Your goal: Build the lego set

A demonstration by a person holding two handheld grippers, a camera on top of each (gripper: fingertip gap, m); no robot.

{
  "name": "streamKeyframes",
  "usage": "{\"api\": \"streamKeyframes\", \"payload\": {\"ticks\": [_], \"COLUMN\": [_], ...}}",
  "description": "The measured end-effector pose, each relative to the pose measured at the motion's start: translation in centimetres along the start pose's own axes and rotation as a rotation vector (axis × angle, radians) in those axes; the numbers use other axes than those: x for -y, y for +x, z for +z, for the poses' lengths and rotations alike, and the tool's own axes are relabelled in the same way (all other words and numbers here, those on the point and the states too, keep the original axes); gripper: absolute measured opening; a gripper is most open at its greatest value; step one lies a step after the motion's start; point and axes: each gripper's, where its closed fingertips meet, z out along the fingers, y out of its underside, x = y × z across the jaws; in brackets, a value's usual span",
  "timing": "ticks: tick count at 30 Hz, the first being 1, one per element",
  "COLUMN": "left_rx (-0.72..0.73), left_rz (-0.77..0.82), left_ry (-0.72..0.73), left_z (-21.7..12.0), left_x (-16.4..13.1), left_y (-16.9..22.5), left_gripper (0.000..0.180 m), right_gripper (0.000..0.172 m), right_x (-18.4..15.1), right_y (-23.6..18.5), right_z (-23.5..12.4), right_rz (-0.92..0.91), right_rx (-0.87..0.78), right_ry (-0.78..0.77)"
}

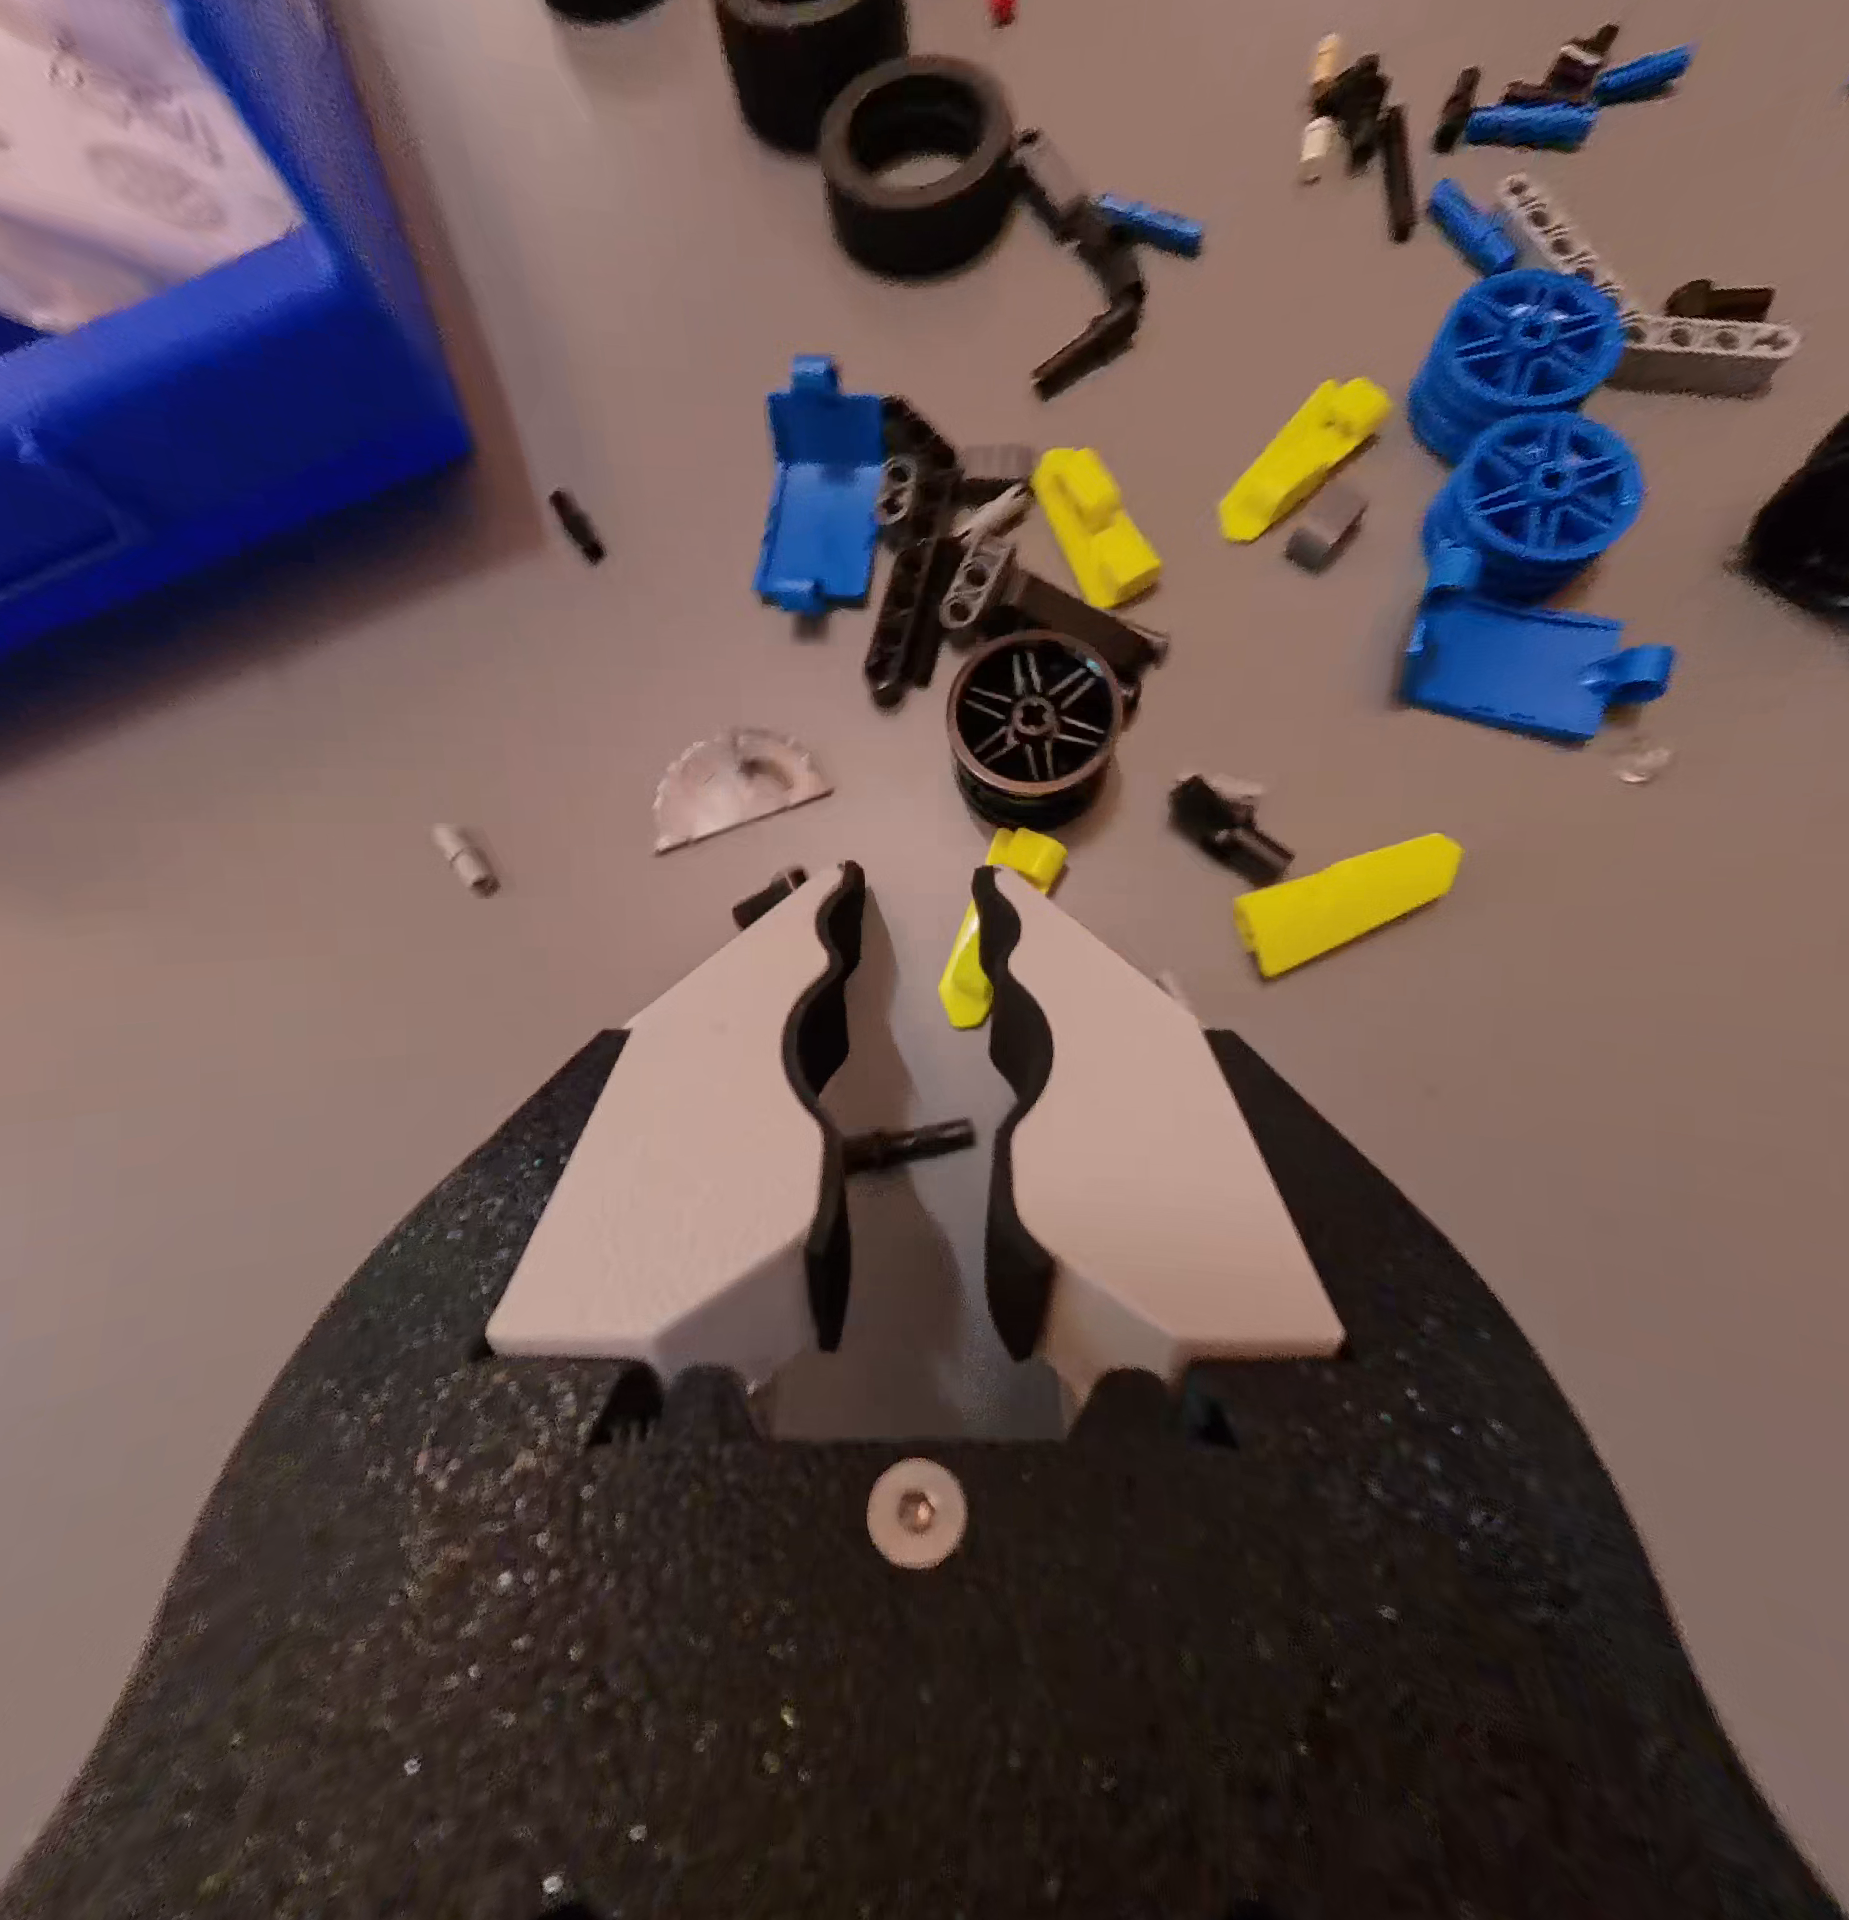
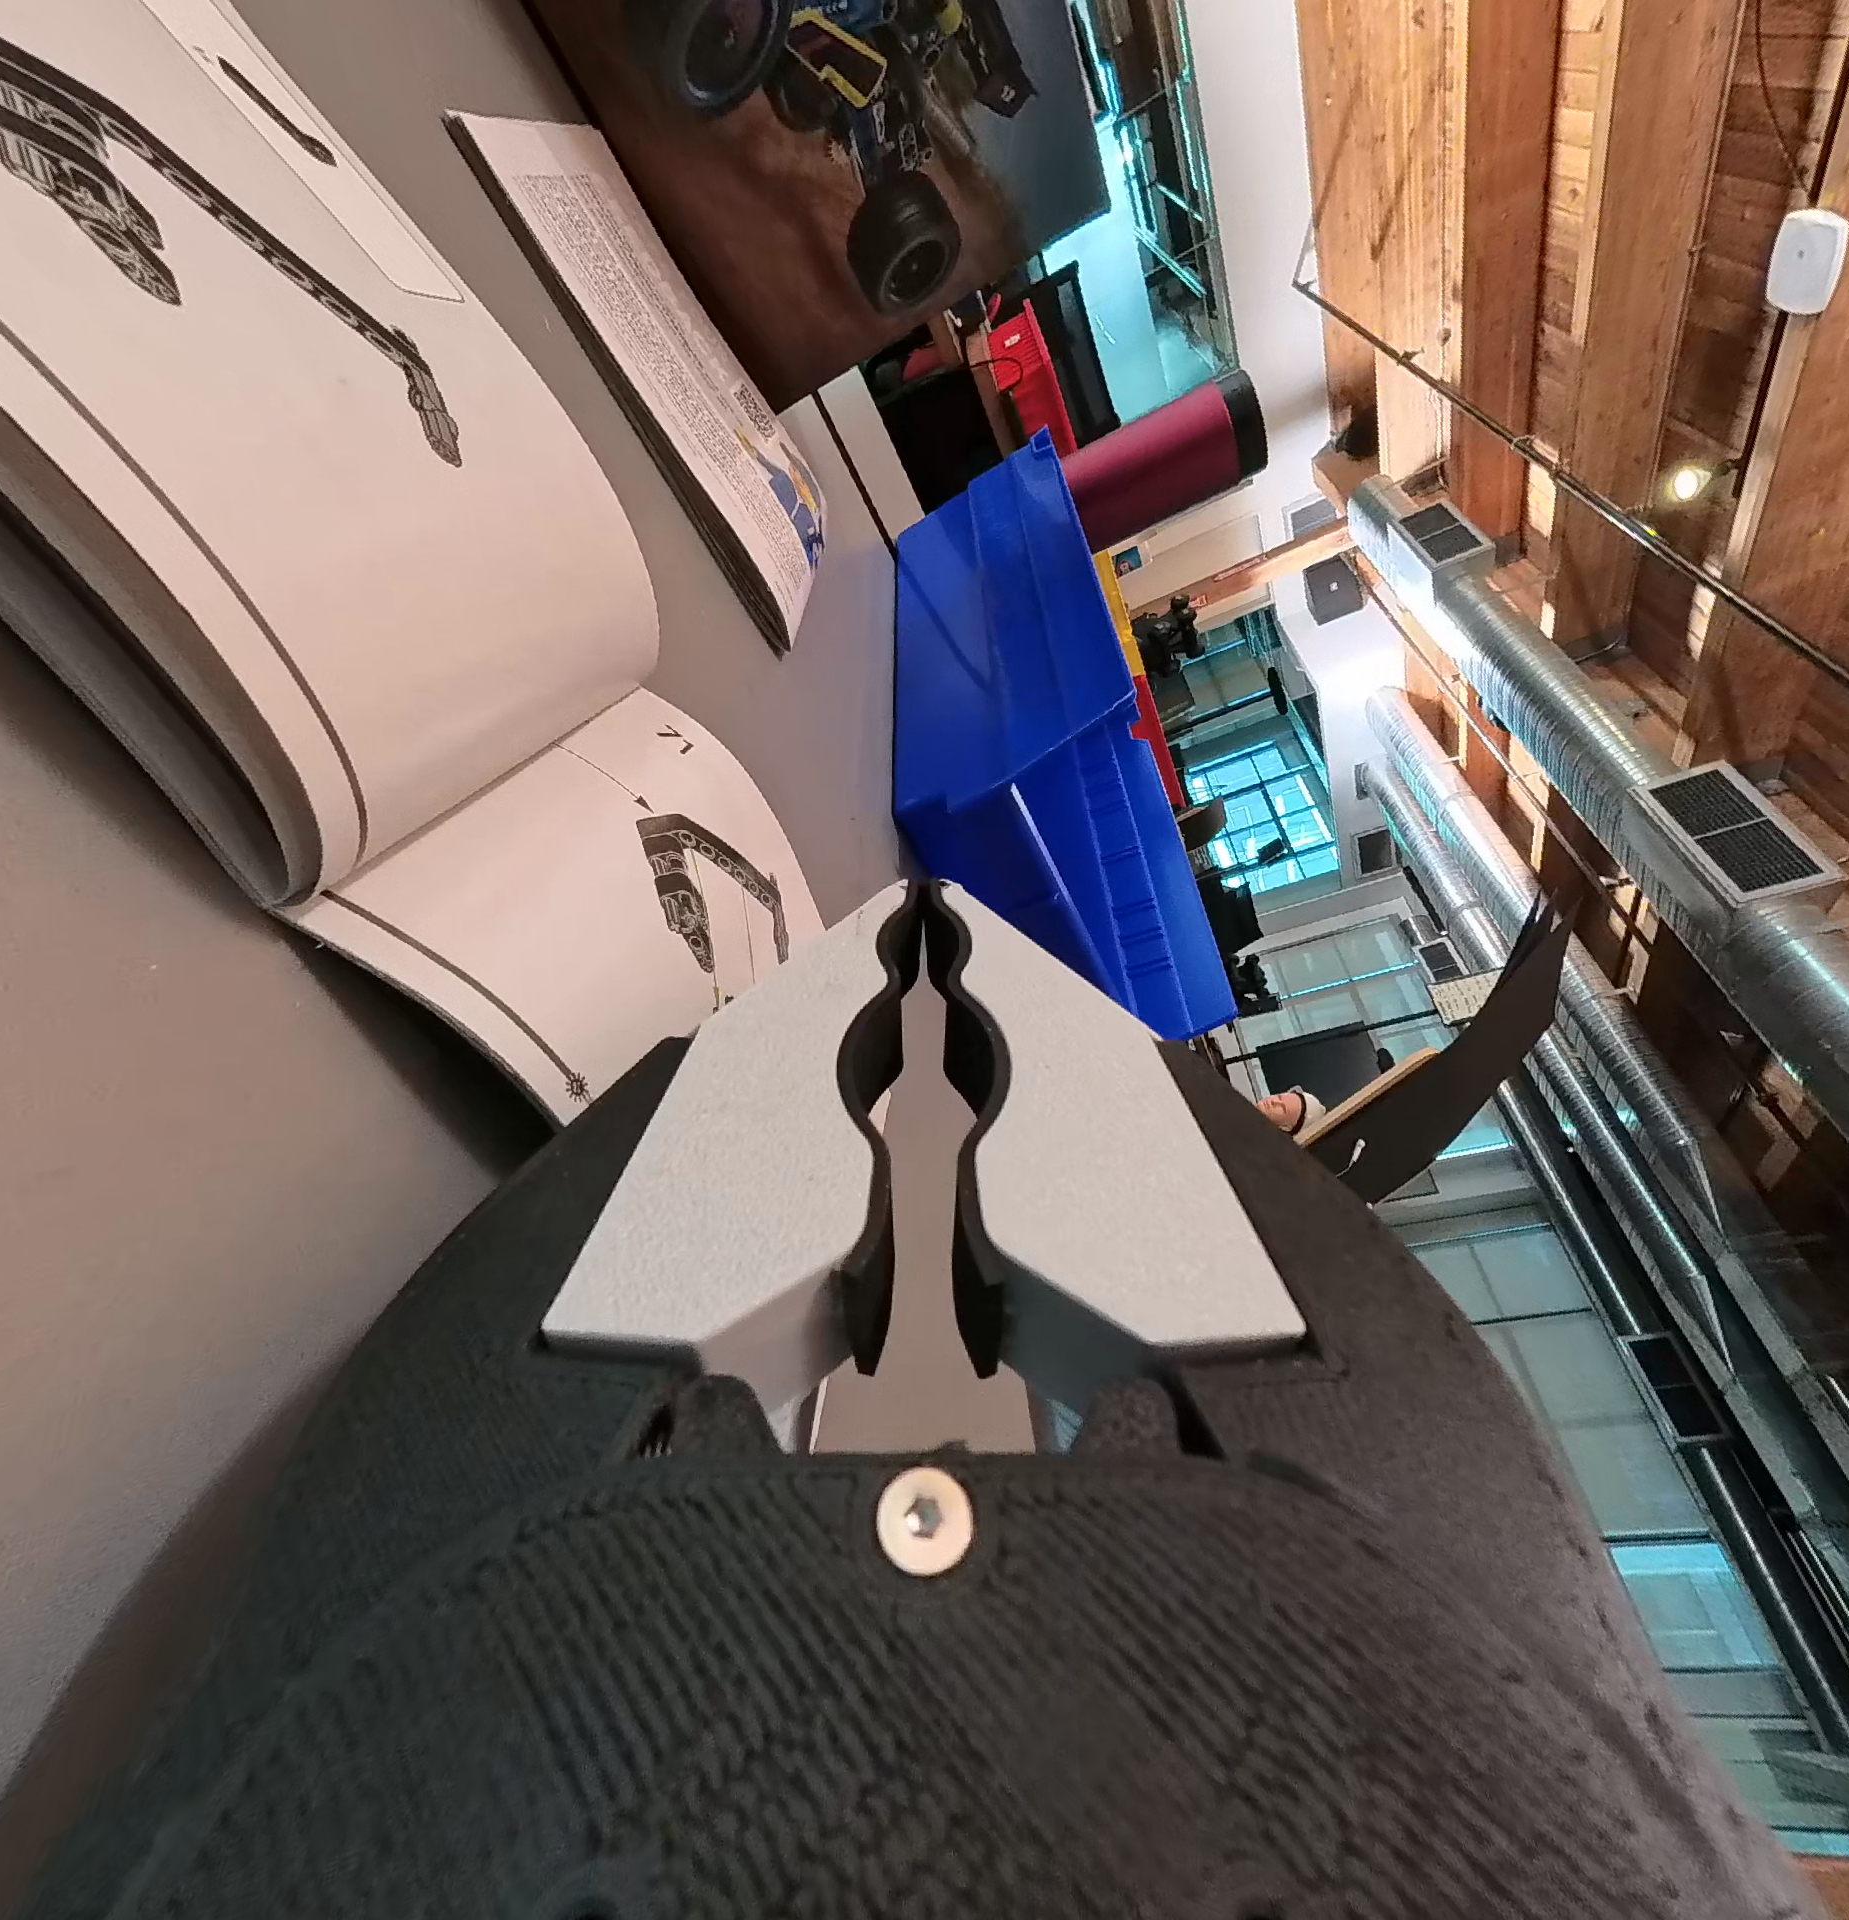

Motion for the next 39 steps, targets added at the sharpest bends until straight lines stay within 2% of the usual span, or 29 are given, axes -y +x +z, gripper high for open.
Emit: {"api": "streamKeyframes", "payload": {"ticks": [1,6,10,15,19,22,24,27,32,39], "left_rx": [-0.002,0.023,0.091,0.326,0.454,0.635,0.688,0.641,0.519,0.409], "left_rz": [0.022,0.026,0.011,-0.045,-0.066,0.047,0.121,0.178,0.202,0.089], "left_ry": [0.009,0.028,0.133,0.243,0.315,0.325,0.287,0.223,0.188,0.214], "left_z": [0.2,-0.1,-1.8,-3.6,-4.5,-5.6,-5.3,-3.9,-2.9,-3.2], "left_x": [0.2,1.0,2.7,2.5,2.1,2.3,2.3,2.5,3.7,4.4], "left_y": [0.4,0.3,-0.8,-3.4,-3.7,-4.5,-4.4,-3.3,-1.4,-0.3], "left_gripper": [0.018,0.018,0.016,0.017,0.019,0.021,0.022,0.03,0.029,0.027], "right_gripper": [0.0,0.0,0.0,0.0,0.0,0.0,0.0,0.0,0.0,0.0], "right_x": [0.0,0.0,0.1,0.4,0.5,0.8,0.9,1.0,1.2,1.3], "right_y": [0.0,0.2,0.2,0.4,0.6,0.6,0.5,0.4,0.3,0.1], "right_z": [0.0,-0.1,-0.1,-0.3,-0.4,-0.5,-0.5,-0.5,-0.5,-0.5], "right_rz": [-0.001,0.006,0.01,0.006,0.023,0.02,0.015,0.016,0.02,0.013], "right_rx": [0.0,-0.008,-0.01,-0.022,-0.025,-0.026,-0.024,-0.02,-0.008,-0.001], "right_ry": [0.001,0.005,0.009,0.023,0.039,0.051,0.06,0.066,0.074,0.078]}}
